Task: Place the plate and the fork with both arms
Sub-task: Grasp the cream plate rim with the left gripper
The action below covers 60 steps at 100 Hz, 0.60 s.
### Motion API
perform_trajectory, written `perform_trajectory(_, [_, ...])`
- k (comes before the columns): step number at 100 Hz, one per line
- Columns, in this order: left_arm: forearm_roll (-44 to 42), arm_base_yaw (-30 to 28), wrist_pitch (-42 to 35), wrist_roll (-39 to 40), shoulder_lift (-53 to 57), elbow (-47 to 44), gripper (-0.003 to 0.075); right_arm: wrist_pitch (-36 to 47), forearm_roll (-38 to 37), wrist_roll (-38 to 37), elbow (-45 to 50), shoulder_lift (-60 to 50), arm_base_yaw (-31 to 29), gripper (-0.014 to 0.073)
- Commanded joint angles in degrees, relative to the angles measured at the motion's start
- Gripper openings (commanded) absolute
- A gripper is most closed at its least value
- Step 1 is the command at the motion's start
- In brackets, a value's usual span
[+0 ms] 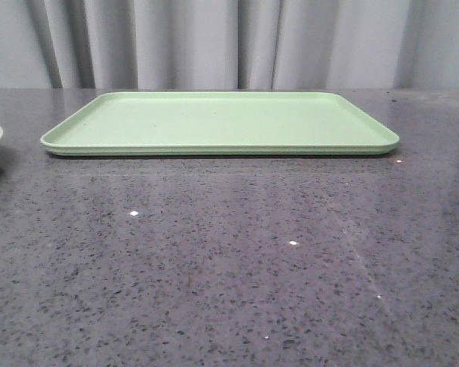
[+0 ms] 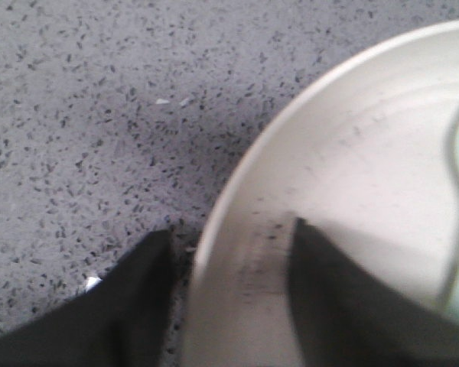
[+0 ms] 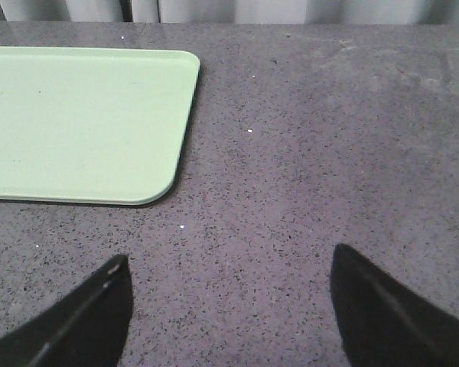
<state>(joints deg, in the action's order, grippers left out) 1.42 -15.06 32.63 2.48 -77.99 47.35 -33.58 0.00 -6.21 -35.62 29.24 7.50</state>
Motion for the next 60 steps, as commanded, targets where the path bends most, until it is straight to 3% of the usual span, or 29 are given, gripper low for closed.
perform_trajectory(1, [-0.4, -0.2, -0.6, 0.4, 0.9, 1.4, 0.0073, 4.5, -0.3, 0.2, -2.1, 0.6, -0.4, 0.0543])
perform_trajectory(7, [-0.4, -0.2, -0.6, 0.4, 0.9, 1.4, -0.0022, 4.5, -0.3, 0.2, -2.1, 0.6, -0.4, 0.0543])
perform_trajectory(38, [0.3, -0.2, 0.8, 0.4, 1.3, 1.4, -0.0017, 4.5, -0.3, 0.2, -2.1, 0.6, -0.4, 0.0543])
perform_trajectory(60, [7.2, -3.7, 3.0, 0.0, 5.2, 3.0, -0.0008, 4.5, -0.3, 0.2, -2.1, 0.6, -0.4, 0.0543])
